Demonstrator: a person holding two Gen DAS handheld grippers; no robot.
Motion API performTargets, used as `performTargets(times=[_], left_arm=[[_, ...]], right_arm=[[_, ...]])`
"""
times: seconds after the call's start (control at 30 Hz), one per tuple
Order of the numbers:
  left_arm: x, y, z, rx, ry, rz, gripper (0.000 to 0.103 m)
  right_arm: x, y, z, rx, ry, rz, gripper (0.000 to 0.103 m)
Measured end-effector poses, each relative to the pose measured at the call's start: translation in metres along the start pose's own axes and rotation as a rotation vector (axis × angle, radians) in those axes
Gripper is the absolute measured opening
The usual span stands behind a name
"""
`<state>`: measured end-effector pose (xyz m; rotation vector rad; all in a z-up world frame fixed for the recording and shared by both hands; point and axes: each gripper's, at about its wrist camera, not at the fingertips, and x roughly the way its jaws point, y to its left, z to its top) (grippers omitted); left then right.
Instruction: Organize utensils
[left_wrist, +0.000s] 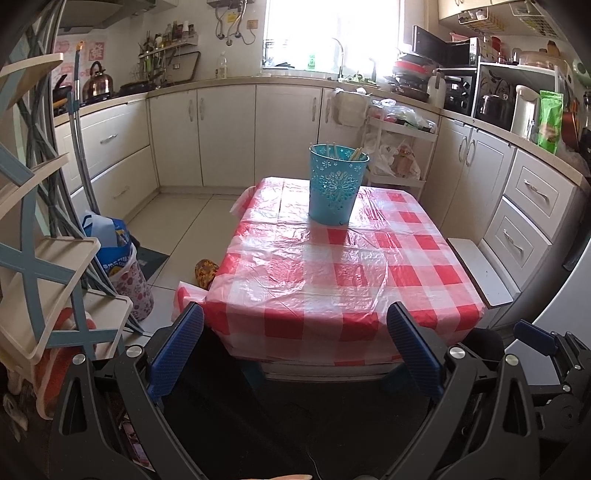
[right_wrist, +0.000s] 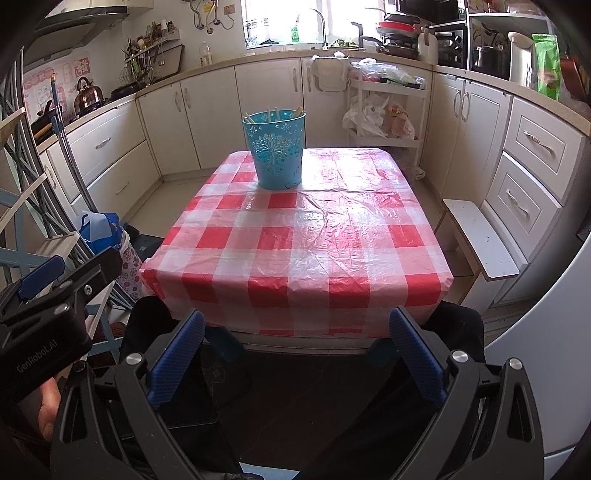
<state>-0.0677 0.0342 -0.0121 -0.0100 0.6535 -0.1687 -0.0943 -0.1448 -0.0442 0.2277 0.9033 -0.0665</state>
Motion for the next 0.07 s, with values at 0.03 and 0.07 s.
performTargets(times=[0.03,0.07], left_arm=[[-0.0002,-0.0004,0.0003,0.001,0.000,0.000,0.095],[-0.0003,-0.0010,0.0003,0.003,-0.001,0.001,0.095]], right_arm=[[-0.0002,-0.0001,-0.0001,0.000,0.000,0.000,0.096],[0.0000,0.0001,-0.0001,0.000,0.001,0.000,0.096]])
